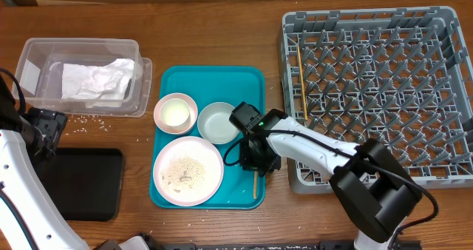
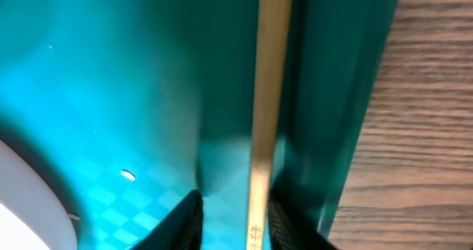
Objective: Sort waste into correct bins and load items into the dishwasher
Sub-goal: 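Return the right gripper to the tray and grasp the second chopstick, then place the second chopstick into the dish rack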
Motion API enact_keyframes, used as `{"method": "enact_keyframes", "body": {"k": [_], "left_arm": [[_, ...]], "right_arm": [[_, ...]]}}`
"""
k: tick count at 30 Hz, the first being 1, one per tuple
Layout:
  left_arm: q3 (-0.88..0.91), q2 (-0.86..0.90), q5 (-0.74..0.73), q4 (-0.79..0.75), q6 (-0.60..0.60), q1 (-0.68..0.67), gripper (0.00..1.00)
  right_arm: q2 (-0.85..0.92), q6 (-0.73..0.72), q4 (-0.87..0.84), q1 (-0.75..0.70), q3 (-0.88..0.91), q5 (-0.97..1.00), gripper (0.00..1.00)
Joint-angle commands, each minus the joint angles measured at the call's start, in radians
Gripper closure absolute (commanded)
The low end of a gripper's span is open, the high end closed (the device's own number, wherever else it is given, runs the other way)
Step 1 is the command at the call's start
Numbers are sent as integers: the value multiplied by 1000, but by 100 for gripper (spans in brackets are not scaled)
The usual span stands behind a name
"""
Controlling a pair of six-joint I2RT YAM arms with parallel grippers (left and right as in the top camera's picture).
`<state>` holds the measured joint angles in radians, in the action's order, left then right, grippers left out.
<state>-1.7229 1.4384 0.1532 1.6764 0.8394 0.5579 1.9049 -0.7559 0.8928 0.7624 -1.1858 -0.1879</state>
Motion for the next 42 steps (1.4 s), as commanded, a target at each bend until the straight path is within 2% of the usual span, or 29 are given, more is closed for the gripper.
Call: {"method": "enact_keyframes", "body": {"k": [1, 4, 6, 10, 13, 18, 20, 22, 25, 29, 35, 42], "left_arm": [[-13, 2, 3, 1, 14, -2, 0], [-13, 2, 3, 1, 14, -2, 0], [-13, 2, 3, 1, 14, -2, 0], [-13, 2, 3, 1, 14, -2, 0], [-13, 2, 3, 1, 14, -2, 0], [-13, 2, 3, 1, 14, -2, 0], [-13, 2, 3, 1, 14, -2, 0], [-13, 2, 3, 1, 14, -2, 0], [-13, 2, 3, 1, 14, -2, 0], [-13, 2, 3, 1, 14, -2, 0], [-13, 2, 3, 1, 14, -2, 0], [-13, 2, 3, 1, 14, -2, 0]], "right_arm": [[36, 4, 2, -19, 0, -23, 81], [35, 0, 21, -18, -18, -12, 93], [35, 0, 51, -19, -45, 14, 96], [34, 15, 139, -19, -140, 30, 96], [10, 77, 213, -41, -252, 30, 96], [-47, 219, 386, -160, -509, 68, 96], [-49, 353, 479, -270, -653, 144, 96], [-49, 475, 484, -343, -701, 158, 96], [-47, 598, 470, -430, -705, 168, 96], [-46, 645, 453, -520, -681, 179, 96], [-46, 653, 369, -554, -589, 169, 94], [-46, 653, 321, -554, -517, 62, 94]]}}
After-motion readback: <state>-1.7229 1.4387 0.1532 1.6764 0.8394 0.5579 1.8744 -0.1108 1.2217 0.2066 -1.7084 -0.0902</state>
